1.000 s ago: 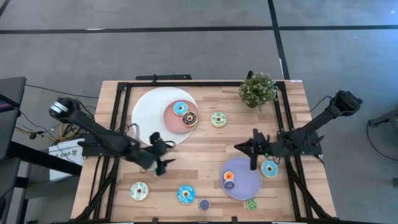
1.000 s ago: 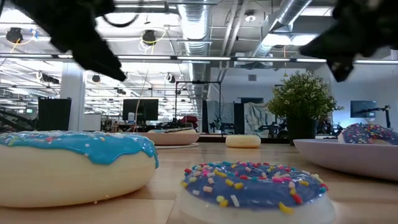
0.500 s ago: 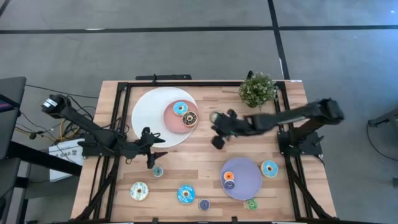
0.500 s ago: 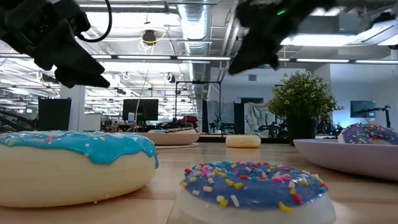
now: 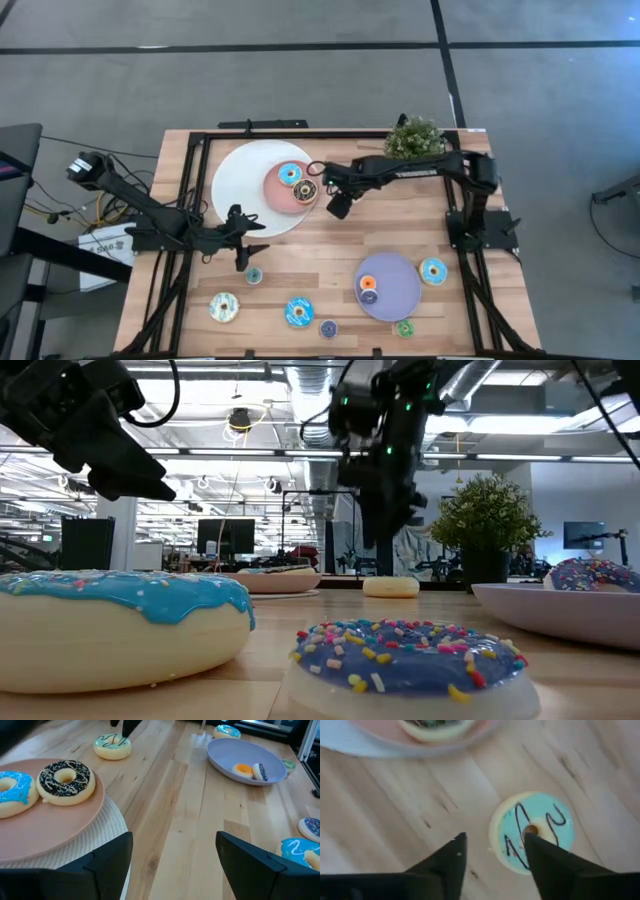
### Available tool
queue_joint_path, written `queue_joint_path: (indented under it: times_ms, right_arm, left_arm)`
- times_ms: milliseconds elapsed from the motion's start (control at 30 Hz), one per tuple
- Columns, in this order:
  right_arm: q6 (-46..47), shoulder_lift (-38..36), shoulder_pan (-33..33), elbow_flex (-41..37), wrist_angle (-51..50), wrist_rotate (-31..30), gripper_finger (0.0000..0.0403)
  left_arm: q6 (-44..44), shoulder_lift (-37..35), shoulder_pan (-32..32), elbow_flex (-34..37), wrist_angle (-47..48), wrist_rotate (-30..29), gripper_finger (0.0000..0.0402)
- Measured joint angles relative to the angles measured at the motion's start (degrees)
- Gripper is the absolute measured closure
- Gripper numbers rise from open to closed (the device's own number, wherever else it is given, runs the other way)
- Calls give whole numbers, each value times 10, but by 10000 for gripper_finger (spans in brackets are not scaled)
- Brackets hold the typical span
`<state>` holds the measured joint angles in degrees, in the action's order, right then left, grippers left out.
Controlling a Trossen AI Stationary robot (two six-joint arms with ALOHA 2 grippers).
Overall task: Pick & Place donuts
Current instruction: Put the large light green donut on the pink plate
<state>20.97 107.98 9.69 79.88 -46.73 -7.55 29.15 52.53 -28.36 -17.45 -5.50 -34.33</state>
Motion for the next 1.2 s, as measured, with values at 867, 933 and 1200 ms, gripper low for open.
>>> queue_joint_path:
  times_ms: [867, 933, 1200]
  right_arm:
    - [15, 94, 22, 0, 15, 3, 201]
    - [16, 91, 22, 0, 13, 3, 225]
    - [16, 74, 19, 47, -74, 1, 301]
  left_arm:
    - [1, 0, 0, 0, 22, -10, 123]
    - [1, 0, 0, 0, 22, -10, 123]
    - [2, 0, 0, 0, 22, -9, 123]
